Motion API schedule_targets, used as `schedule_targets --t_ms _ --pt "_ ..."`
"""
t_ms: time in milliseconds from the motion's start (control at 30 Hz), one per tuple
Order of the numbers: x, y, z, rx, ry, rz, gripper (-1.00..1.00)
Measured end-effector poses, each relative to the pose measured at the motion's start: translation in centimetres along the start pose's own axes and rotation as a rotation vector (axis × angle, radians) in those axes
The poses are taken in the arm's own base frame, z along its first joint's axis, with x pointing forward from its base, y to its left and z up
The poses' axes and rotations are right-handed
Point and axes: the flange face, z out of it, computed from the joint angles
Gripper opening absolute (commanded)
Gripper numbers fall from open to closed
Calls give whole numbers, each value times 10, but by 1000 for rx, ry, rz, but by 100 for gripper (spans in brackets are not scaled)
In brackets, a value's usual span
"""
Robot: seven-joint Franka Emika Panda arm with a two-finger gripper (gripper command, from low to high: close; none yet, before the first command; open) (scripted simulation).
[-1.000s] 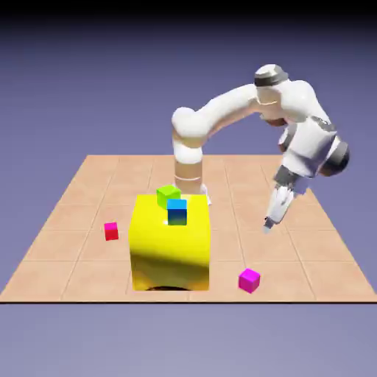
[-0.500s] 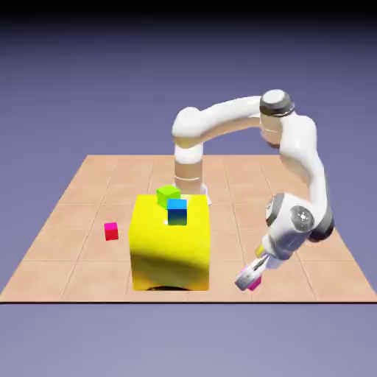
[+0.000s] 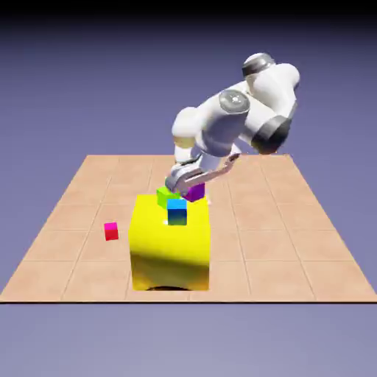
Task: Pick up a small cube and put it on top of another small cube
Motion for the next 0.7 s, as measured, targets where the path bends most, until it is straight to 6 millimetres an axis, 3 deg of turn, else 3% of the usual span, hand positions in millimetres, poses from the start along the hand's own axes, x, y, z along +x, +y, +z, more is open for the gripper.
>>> schedule_targets --t_ms 167,333,367,433,700 --pt "-3 -6 32 -2 6 19 -100" --pt "-6 5 66 1 1 2 -100" --pt "-6 6 68 1 0 0 100" --pt "-6 6 68 0 1 0 100" --pt "-1 -5 14 -3 4 13 100"
